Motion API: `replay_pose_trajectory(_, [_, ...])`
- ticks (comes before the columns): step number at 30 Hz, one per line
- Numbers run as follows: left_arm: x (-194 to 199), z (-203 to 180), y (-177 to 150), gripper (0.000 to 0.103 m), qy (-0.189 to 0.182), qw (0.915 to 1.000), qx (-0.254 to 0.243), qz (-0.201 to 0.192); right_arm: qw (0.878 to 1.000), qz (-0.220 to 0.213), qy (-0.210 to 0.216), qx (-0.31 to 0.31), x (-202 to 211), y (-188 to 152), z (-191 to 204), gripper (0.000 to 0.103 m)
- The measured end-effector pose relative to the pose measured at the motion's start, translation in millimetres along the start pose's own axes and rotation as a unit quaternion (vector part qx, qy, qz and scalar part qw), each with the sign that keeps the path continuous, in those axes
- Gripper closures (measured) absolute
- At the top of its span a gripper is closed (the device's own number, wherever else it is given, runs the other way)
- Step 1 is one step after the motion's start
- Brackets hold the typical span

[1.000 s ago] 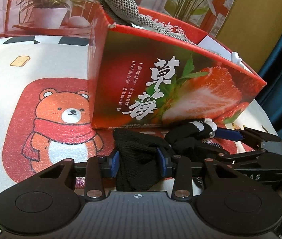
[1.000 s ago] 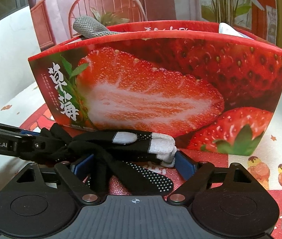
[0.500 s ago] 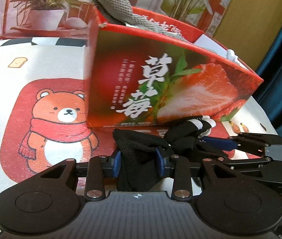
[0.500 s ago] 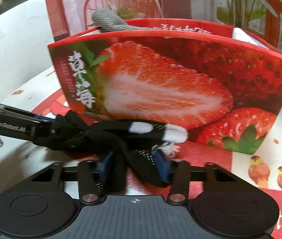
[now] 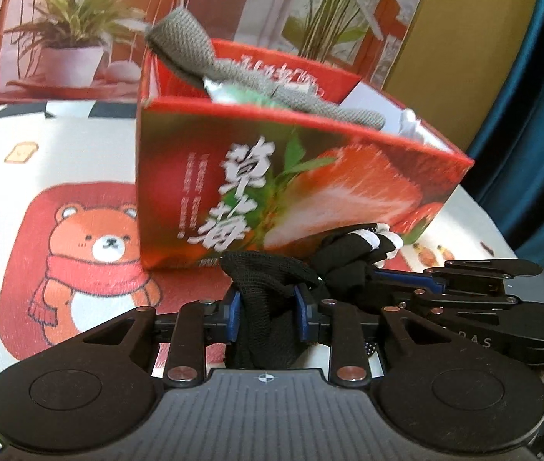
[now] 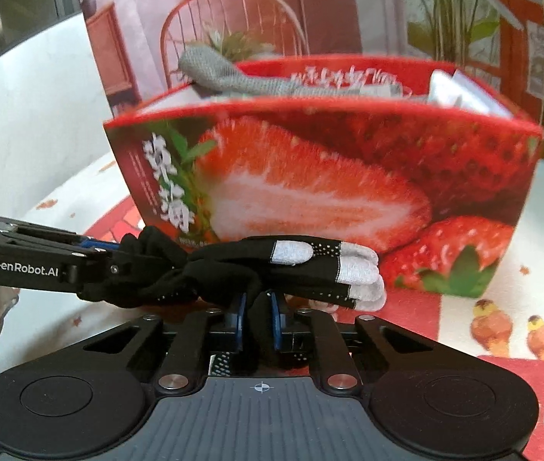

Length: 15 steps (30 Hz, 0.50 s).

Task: Organize soft objects
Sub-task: 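Lift the black gloves with both grippers and carry them over the box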

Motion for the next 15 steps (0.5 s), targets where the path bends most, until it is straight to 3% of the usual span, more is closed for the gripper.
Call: replay_pose_trajectory(15, [60.7,-24.4,38.8,0.074,-0.001,0.9967,-0.016,-0.079,0.996,-0.087,-0.004,0.032,60.8,42.8,17.1,0.091])
Point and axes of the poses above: each gripper's, at about its wrist camera, not at the fingertips, and x roughly against the way its jaws point, z to its left, y to its top, the point moved 9 cm from there along -x, roughly the way its jaws point, and after that the axes turned 10 degrees about y, right-handed, at the moved point
